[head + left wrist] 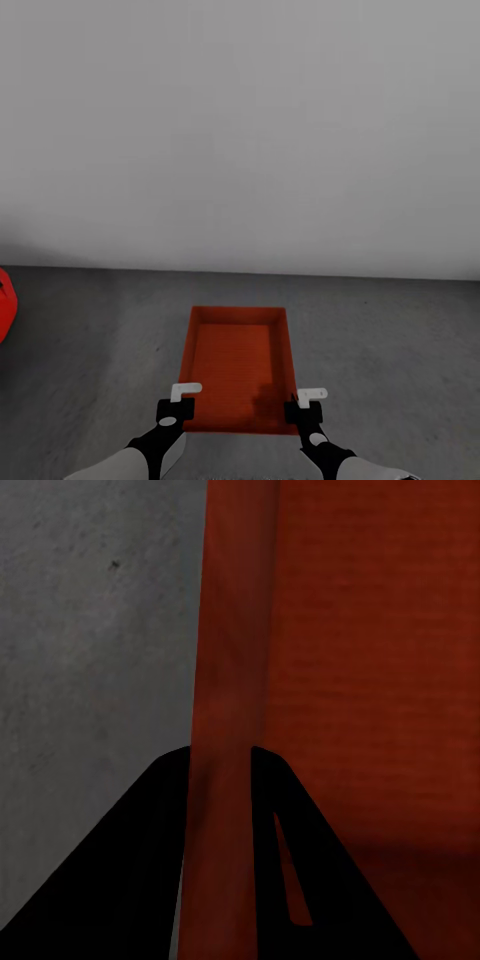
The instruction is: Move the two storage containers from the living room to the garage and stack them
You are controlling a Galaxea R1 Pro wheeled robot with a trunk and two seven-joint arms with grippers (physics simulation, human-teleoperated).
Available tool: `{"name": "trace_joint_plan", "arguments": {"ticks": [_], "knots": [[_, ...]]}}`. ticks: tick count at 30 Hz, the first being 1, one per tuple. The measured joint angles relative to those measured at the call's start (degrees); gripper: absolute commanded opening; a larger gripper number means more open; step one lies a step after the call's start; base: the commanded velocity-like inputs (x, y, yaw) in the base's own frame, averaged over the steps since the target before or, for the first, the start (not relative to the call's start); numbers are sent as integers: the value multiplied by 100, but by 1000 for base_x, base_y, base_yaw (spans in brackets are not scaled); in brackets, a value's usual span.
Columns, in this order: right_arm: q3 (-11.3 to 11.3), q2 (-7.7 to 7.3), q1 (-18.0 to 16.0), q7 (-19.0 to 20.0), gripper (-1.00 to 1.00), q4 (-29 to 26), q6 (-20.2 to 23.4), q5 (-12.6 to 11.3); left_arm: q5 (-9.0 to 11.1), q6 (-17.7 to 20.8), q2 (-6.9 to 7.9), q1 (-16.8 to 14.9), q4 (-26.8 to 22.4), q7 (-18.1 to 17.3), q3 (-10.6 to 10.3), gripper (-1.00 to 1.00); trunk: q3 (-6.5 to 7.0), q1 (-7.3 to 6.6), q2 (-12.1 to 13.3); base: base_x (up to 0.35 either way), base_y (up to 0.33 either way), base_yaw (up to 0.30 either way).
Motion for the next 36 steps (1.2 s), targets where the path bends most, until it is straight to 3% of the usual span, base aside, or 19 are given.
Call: {"name": "trace_joint_plan", "arguments": {"ticks": [36], "knots": [[-7, -1, 1, -1, -100, -2, 0, 10, -2, 8, 0, -1, -7, 2, -5, -100, -331, 0, 0, 0, 0, 0]]}}
